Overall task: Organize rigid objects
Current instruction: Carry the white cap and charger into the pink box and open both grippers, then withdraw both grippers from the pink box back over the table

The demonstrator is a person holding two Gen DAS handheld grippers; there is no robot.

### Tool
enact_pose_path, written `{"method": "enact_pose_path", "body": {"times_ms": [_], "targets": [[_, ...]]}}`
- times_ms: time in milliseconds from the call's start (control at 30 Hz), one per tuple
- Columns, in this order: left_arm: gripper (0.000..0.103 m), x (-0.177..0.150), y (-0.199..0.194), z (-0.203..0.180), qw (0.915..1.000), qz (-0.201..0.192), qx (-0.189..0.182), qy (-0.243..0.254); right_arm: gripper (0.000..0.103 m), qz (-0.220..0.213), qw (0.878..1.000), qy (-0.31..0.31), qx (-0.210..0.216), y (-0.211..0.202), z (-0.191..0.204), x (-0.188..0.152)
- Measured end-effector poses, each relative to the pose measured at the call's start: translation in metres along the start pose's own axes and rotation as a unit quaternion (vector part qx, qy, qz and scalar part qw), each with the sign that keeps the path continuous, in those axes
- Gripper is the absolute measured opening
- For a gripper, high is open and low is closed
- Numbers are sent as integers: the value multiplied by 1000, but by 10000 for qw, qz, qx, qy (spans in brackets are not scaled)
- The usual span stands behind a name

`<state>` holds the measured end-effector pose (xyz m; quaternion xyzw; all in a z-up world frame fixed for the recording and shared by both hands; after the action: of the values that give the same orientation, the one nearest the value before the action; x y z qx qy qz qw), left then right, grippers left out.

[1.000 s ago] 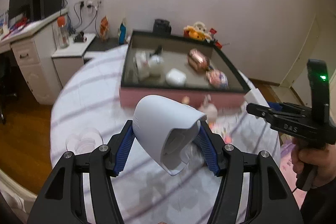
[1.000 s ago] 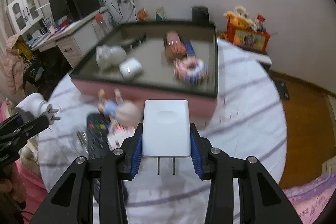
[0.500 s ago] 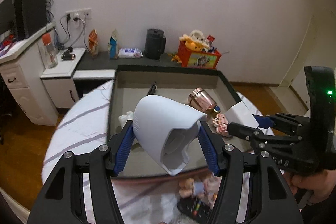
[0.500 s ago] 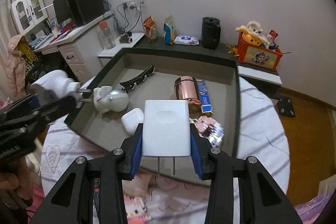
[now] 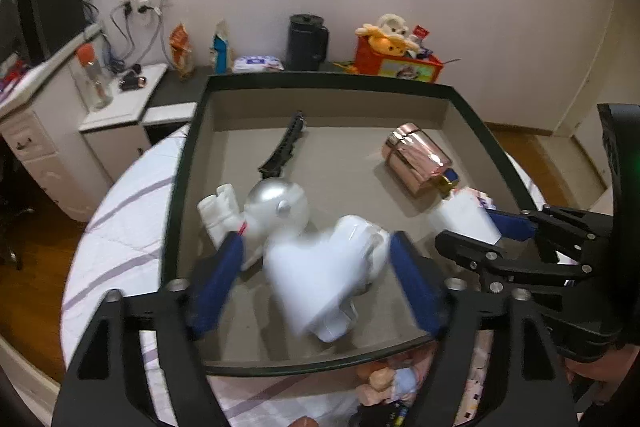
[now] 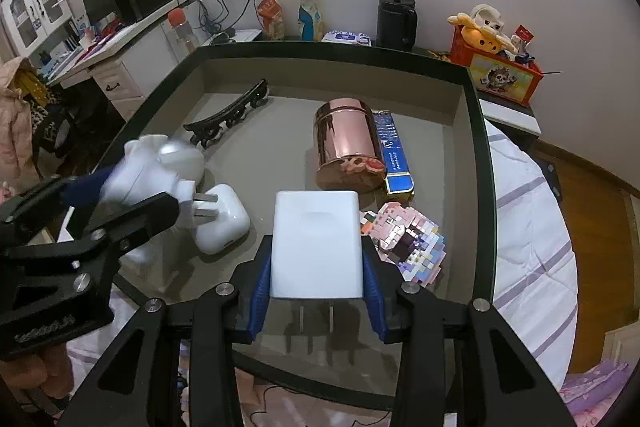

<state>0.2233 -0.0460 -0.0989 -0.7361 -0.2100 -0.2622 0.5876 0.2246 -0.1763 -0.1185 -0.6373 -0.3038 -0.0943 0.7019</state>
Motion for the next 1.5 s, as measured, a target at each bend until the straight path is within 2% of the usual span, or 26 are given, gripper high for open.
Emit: {"method": "enact_pose_path", "body": {"times_ms": [67,100,133,200,400,467,733,800,867,1133,1500], "targets": [[87,1,-6,1,10000,-88,4,9,73,-59,9999,-15,-112,-3,-2,0],[94,1,-12,2,9999,-142,40,9,80,-133,9998,-21,-142,-8,-2,-1],[100,1,-16,4,9998,-205,79,6,80,-175,9998,3,-121,-11,-2,-1],[102,2,-28,6,9994,-343,109,4,81,-256,9996,76,-120,-19,-3,-2],[103,-2,-76,11,9971,-662,381,62,89,-602,9970,478,-104,-57,-7,-9],[103,-7,-94,14,9963,-723,467,44,90,-745,9953,617,-22,-75,-5,-16],[103,-34,-152,23,9911,-1009,863,-40,91,-1156,9910,661,-139,-140,24,-45],[103,-40,-163,25,9901,-1058,920,-69,97,-1193,9904,670,-186,-152,30,-54],[103,-47,-172,27,9894,-1080,967,-109,103,-1295,9893,647,-171,-164,37,-64],[103,-75,-198,29,9874,-1141,1066,-259,103,-1415,9877,630,-216,-196,51,-106],[103,-97,-213,24,9873,-1110,1109,-254,103,-1363,9877,738,-207,-201,53,-131]]}}
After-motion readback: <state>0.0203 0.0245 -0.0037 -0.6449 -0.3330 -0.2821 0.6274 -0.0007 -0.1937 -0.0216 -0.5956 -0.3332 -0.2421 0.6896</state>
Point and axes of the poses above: each gripper's, at about its wrist camera, not at the fingertips, and y roughly the way its jaws point, z to its left, x to its top, the point moved 4 cm from there along y, roughly the way its jaws point, and after that the axes turned 6 degrees about -y, right-handed, at the moved point
